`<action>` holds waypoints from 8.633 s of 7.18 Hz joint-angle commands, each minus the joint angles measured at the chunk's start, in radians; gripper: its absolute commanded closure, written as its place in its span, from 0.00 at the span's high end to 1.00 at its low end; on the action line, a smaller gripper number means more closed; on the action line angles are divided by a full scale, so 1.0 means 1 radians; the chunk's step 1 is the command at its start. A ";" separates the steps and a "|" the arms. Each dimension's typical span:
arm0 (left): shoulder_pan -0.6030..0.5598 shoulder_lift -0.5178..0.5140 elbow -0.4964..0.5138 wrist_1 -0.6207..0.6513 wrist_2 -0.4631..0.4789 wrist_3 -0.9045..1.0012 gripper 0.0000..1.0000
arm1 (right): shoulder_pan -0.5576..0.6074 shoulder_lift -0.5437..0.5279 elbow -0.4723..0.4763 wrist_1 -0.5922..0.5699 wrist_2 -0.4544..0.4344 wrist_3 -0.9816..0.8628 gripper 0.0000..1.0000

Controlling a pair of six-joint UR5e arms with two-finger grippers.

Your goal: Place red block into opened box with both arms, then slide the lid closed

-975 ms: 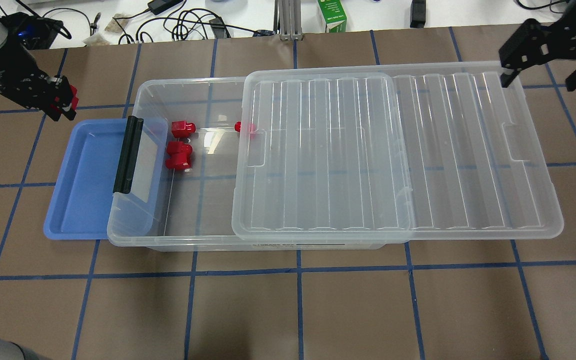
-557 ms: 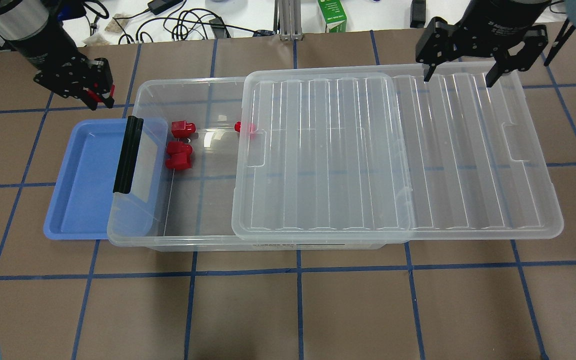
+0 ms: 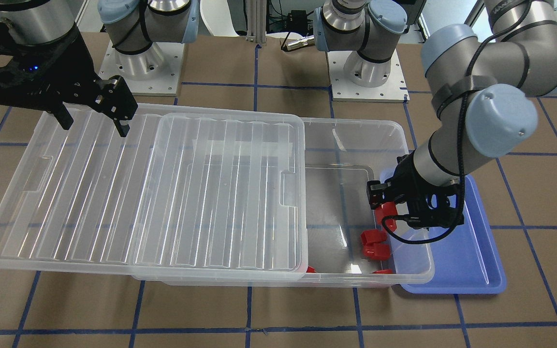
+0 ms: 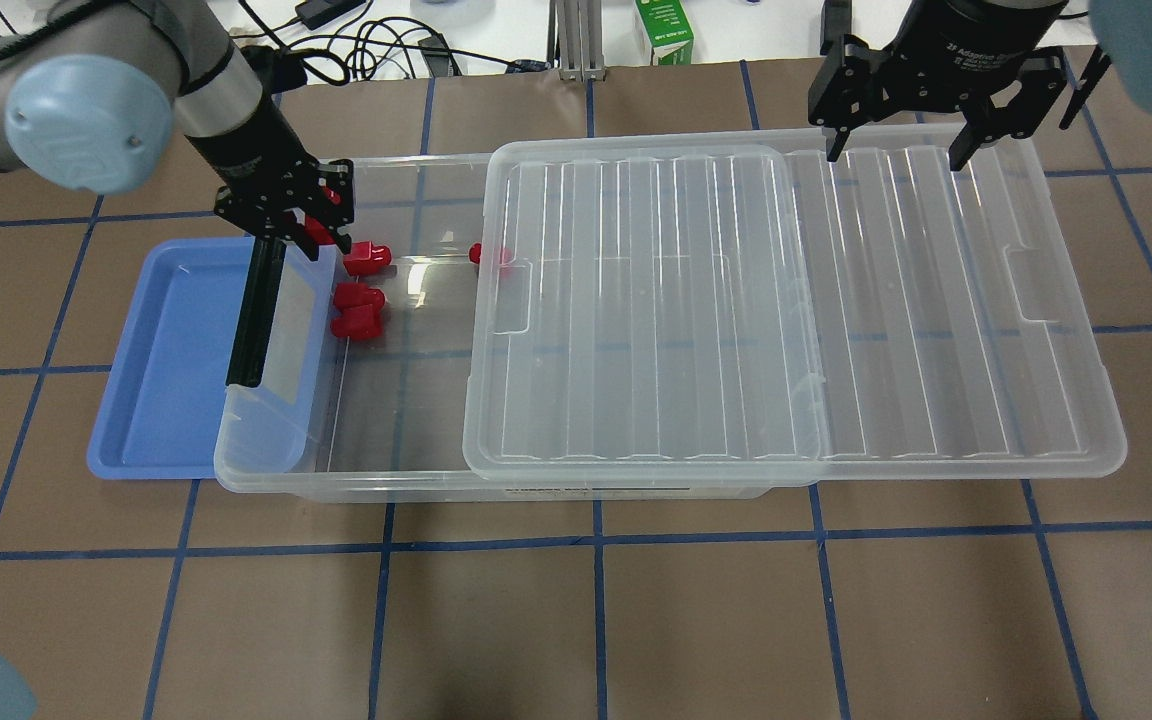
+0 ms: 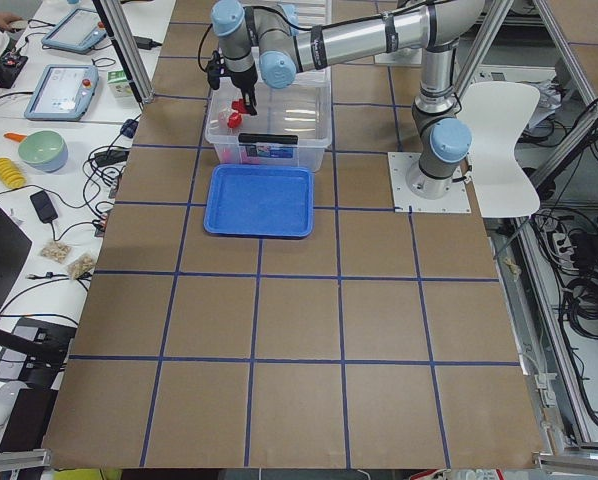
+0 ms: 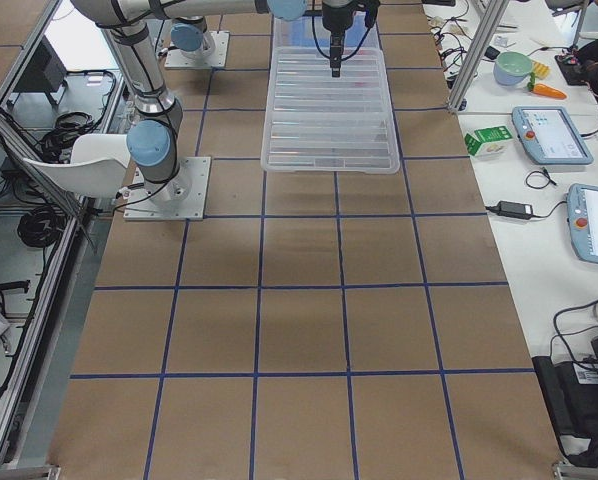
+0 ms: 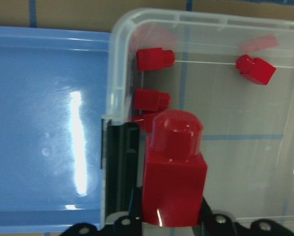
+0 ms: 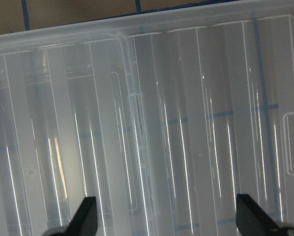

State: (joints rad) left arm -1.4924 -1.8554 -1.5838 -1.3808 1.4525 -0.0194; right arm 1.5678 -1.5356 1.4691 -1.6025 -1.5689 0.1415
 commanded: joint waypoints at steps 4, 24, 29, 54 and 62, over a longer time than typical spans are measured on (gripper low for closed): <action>-0.026 -0.065 -0.170 0.192 -0.004 -0.008 0.00 | 0.000 0.000 -0.006 0.003 -0.002 0.009 1.00; -0.048 -0.076 0.003 -0.026 0.014 -0.013 1.00 | -0.026 -0.001 -0.001 0.003 -0.008 -0.134 1.00; -0.046 0.146 0.143 -0.309 0.118 -0.001 1.00 | -0.282 -0.037 0.010 0.035 -0.030 -0.467 1.00; -0.054 0.403 -0.081 -0.317 0.117 0.016 1.00 | -0.260 0.026 0.412 -0.387 0.027 -0.381 1.00; -0.054 0.401 -0.081 -0.316 0.111 0.016 1.00 | -0.109 0.034 0.392 -0.409 0.021 -0.264 1.00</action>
State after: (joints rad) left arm -1.5463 -1.4536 -1.6644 -1.6970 1.5648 -0.0031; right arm 1.4577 -1.5056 1.8748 -2.0090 -1.5455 -0.1089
